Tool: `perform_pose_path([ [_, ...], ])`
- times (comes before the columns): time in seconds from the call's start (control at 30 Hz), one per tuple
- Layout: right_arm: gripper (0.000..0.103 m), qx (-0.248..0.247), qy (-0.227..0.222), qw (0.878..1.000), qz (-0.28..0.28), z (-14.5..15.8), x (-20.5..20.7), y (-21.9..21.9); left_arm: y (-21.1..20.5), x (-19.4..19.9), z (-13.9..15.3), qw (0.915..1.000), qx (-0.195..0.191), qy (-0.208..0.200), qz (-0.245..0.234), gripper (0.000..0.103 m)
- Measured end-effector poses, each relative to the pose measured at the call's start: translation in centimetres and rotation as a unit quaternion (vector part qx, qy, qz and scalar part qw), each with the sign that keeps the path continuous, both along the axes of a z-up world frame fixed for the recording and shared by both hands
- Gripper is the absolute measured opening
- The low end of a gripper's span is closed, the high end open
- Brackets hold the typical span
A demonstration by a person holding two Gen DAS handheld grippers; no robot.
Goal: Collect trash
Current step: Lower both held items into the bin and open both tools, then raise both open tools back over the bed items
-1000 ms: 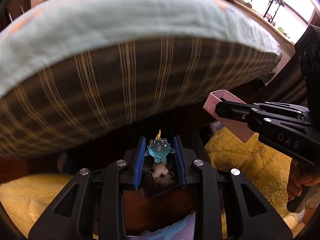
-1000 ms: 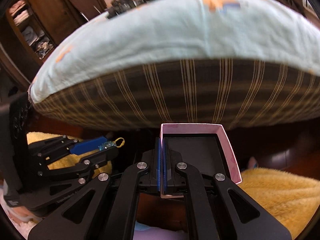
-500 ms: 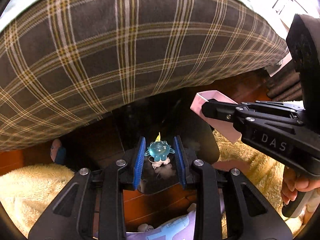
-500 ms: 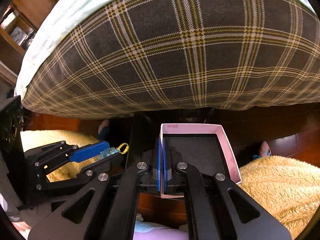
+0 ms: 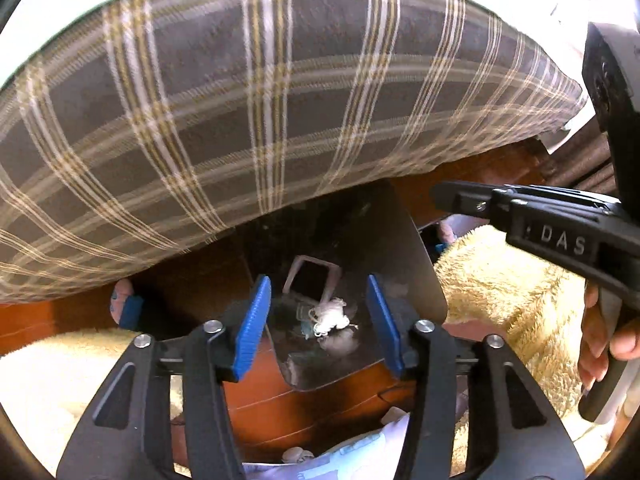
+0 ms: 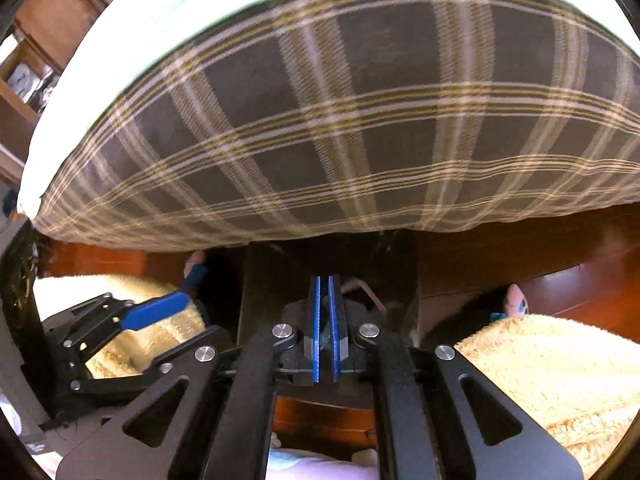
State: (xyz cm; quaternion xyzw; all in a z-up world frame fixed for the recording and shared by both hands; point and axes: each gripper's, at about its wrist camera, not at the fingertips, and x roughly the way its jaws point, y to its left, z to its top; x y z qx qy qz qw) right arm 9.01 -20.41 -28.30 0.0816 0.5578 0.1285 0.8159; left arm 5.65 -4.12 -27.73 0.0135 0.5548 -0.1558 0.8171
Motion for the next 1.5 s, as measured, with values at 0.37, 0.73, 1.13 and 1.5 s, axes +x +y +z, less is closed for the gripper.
perform_pose_path([
  [0.37,0.079,-0.021,-0.103,0.994,-0.030,7.4,-1.2,-2.4,1.4,-0.5,7.9,0.9950,0.011,-0.098,0.011,0.073],
  [0.73,0.087,-0.039,-0.198,0.979,-0.040,15.0,1.2,-3.6,4.3,2.1,14.9,0.9836,0.005,-0.175,0.042,0.083],
  [1.13,0.087,-0.038,-0.221,0.972,-0.070,16.6,9.1,-4.2,5.1,7.4,16.7,0.9784,0.006,-0.199,0.054,0.082],
  [1.5,0.087,-0.050,-0.217,0.970,-0.094,16.4,17.5,-4.2,5.5,14.2,17.1,0.9788,-0.018,-0.193,0.066,0.064],
])
